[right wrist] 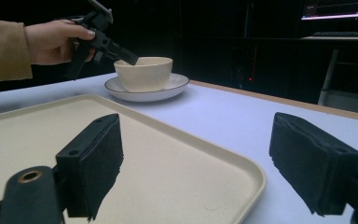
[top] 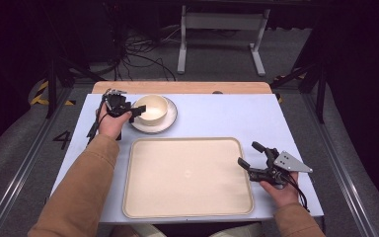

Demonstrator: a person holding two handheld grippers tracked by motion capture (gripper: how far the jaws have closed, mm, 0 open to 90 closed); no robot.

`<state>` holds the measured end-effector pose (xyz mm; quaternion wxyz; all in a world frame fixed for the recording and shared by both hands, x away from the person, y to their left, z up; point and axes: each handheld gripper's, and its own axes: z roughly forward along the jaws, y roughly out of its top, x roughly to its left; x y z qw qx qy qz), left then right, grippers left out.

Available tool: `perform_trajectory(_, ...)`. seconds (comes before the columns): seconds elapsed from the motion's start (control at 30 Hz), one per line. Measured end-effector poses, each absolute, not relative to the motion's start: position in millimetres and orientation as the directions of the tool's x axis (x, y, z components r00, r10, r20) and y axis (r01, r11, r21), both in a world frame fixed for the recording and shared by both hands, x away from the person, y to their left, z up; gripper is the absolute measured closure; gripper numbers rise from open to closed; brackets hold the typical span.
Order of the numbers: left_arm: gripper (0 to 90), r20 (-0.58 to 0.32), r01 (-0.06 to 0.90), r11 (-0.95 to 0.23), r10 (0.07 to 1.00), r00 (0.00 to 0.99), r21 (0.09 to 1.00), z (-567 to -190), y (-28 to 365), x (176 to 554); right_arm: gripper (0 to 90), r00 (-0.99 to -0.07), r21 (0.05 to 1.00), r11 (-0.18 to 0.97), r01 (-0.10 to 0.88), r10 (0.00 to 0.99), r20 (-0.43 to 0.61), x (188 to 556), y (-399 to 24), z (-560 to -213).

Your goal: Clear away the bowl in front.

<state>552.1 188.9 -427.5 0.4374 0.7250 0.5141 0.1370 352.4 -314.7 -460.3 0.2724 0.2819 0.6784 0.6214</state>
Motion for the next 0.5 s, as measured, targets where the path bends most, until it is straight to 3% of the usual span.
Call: perform_trajectory(0.5, 43.1, -0.282, 0.698, -0.069, 0.883, 0.375, 0.713, -436.2, 180.4, 557.0, 17.6, -0.692, 0.999, 0.048, 0.014, 0.722, -0.025, 348.9, -316.3, -461.5)
